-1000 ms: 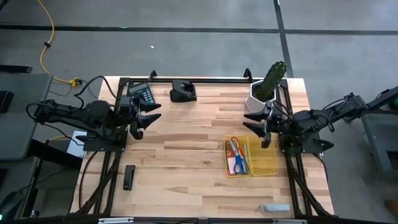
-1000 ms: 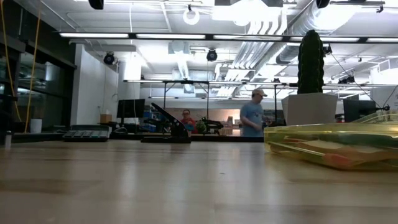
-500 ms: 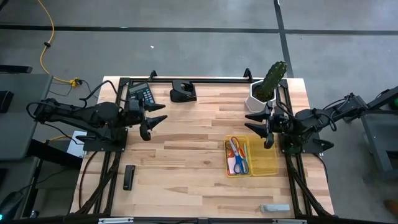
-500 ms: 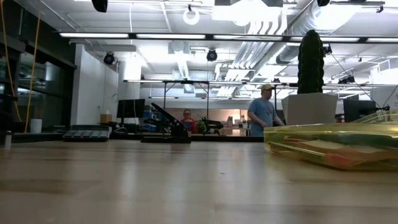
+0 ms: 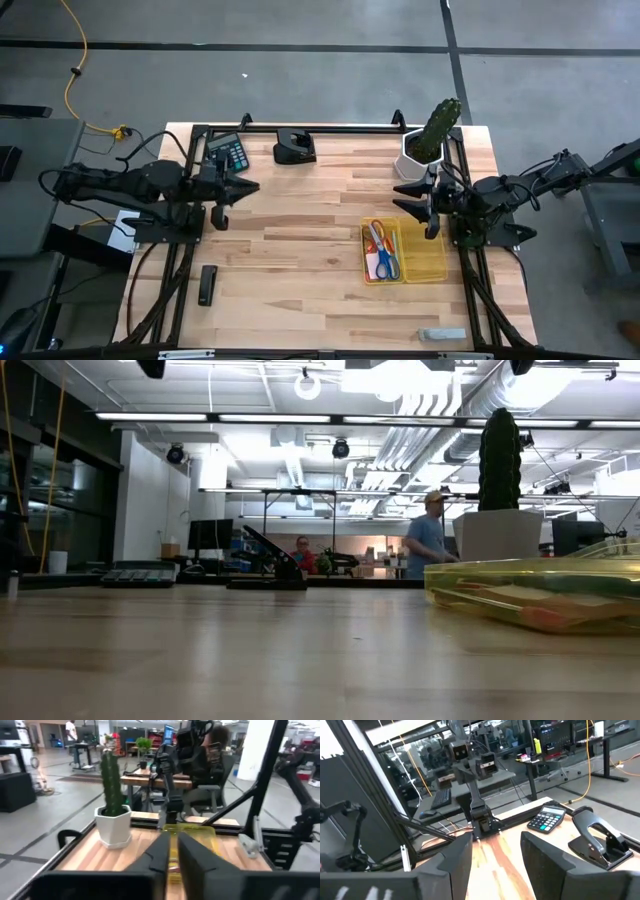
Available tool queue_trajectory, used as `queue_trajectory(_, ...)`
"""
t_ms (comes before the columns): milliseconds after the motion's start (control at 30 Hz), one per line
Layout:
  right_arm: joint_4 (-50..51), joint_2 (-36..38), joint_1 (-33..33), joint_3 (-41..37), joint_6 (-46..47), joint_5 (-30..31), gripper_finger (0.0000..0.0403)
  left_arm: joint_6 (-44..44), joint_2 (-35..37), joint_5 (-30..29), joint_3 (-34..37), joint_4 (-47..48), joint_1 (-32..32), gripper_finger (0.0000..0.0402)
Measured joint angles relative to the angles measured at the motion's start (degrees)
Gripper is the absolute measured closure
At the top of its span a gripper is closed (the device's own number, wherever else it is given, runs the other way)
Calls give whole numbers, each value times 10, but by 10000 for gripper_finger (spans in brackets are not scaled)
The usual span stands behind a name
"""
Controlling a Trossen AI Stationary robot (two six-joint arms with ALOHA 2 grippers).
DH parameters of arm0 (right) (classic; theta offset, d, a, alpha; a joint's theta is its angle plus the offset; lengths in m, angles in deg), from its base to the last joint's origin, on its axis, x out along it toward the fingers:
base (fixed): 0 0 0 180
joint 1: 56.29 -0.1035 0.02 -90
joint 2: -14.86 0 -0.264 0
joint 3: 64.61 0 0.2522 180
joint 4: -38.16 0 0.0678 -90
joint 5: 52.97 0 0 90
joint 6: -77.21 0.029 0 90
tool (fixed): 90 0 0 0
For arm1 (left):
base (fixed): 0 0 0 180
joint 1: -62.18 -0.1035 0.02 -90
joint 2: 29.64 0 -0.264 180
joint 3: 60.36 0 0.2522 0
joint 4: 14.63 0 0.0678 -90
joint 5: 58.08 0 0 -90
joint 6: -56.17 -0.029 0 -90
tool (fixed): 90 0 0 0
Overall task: Pack school essentials
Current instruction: Return to Home Position
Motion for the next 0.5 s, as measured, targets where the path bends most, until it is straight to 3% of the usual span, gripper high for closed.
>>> queue_trajectory(200,0,0,0,0,5,0,242,9,80,19,79,-9,-27,397)
queue_trajectory(500,28,0,0,0,13,0,242,58,238,38,232,-34,-31,401)
